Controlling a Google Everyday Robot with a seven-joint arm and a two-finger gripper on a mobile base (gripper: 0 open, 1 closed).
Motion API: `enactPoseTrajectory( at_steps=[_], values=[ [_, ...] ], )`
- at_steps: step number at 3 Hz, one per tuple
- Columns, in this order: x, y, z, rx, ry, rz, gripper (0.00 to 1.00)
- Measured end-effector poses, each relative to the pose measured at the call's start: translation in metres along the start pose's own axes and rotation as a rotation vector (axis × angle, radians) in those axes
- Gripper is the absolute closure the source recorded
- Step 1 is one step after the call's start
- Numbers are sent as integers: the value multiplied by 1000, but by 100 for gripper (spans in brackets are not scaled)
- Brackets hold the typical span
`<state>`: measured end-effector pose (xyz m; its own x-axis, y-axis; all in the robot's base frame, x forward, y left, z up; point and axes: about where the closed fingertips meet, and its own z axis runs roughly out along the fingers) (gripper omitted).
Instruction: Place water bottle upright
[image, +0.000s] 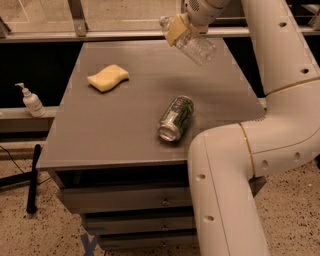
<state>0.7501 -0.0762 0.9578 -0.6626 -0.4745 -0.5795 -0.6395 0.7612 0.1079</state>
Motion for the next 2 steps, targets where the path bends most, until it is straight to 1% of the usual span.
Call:
enactPoseTrajectory(
  at_steps=[2],
  values=[
    [25, 19, -14, -157, 68, 122, 100]
  ],
)
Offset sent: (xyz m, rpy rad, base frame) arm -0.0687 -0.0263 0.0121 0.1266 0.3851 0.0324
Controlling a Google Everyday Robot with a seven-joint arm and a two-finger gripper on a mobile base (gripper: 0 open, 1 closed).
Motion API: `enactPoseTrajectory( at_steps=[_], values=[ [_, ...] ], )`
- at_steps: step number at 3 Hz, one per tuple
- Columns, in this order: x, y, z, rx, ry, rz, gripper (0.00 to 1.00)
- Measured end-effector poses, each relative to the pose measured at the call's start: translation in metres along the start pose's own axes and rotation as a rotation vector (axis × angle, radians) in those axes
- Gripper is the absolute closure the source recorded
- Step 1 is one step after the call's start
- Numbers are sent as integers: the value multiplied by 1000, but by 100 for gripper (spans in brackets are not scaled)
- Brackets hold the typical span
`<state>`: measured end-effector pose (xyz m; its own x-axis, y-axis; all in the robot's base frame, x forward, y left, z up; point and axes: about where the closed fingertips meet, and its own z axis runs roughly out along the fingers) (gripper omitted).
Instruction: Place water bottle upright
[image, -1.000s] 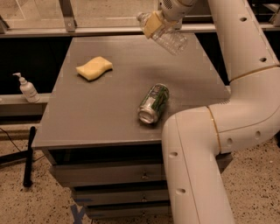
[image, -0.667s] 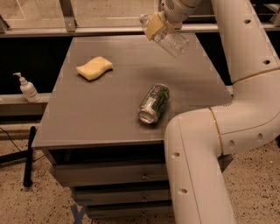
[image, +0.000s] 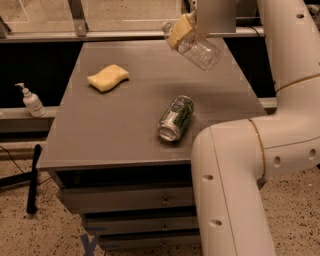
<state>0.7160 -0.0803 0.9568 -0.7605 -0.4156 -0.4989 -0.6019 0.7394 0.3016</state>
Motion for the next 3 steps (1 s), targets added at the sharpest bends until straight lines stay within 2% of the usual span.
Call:
enactPoseTrajectory(
  at_steps=[2, 3],
  values=[
    [16, 14, -21, -123, 4, 107, 100],
    [22, 20, -38, -182, -19, 134, 100]
  ],
)
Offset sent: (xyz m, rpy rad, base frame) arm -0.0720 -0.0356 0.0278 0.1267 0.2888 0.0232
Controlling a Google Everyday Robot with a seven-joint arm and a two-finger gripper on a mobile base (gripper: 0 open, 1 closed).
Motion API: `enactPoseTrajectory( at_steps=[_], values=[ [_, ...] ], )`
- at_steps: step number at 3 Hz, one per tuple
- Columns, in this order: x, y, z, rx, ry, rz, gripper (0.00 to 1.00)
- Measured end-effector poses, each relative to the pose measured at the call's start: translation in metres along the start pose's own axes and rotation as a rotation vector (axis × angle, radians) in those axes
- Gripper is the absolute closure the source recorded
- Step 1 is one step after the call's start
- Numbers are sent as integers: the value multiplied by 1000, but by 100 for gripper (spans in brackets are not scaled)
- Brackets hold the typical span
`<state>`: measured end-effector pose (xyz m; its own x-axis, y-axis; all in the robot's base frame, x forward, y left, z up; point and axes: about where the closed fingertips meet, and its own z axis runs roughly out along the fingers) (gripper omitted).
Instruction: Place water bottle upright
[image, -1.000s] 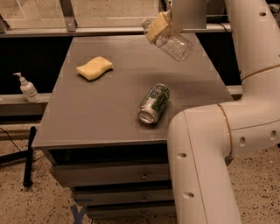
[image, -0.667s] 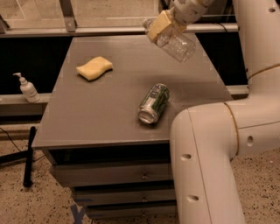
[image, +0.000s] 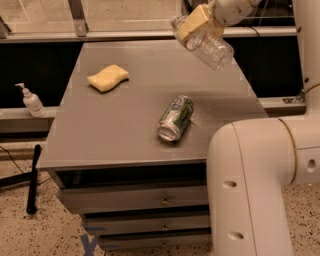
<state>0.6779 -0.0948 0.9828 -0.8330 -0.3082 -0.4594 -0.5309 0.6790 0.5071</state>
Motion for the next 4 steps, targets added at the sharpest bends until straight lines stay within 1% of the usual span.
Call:
enactPoseTrajectory(
  at_steps=[1, 2, 3, 4],
  values=[
    [3, 5, -18, -53, -44, -2, 100],
    [7, 7, -33, -117, -88, 11, 100],
    [13, 6, -50, -182, -135, 39, 100],
    [19, 4, -63, -232, -172, 68, 100]
  ],
)
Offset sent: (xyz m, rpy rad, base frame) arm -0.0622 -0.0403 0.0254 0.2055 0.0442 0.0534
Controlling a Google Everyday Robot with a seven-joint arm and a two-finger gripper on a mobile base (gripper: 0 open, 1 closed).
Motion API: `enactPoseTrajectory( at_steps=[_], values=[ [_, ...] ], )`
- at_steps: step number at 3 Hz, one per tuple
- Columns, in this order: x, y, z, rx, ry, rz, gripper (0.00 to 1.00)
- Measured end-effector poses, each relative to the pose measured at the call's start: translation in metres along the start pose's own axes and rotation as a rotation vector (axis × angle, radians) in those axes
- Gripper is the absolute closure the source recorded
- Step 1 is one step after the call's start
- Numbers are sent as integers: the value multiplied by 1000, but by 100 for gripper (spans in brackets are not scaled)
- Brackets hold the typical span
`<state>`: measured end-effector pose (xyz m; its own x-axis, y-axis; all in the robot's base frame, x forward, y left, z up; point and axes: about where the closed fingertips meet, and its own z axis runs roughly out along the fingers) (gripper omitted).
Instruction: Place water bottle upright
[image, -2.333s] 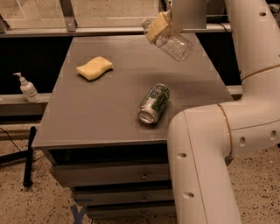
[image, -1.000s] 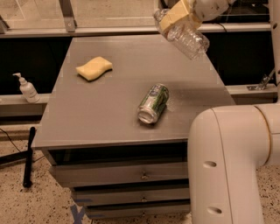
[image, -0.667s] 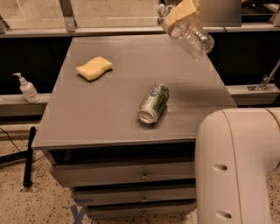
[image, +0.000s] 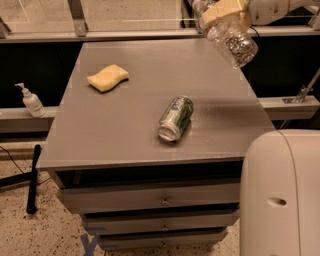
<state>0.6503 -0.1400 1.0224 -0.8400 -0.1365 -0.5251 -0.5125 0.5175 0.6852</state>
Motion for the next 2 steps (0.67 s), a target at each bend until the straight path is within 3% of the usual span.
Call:
enactPoseTrajectory(
  at_steps=[2],
  values=[
    [3, -2, -25, -121, -139, 8, 100]
  ],
)
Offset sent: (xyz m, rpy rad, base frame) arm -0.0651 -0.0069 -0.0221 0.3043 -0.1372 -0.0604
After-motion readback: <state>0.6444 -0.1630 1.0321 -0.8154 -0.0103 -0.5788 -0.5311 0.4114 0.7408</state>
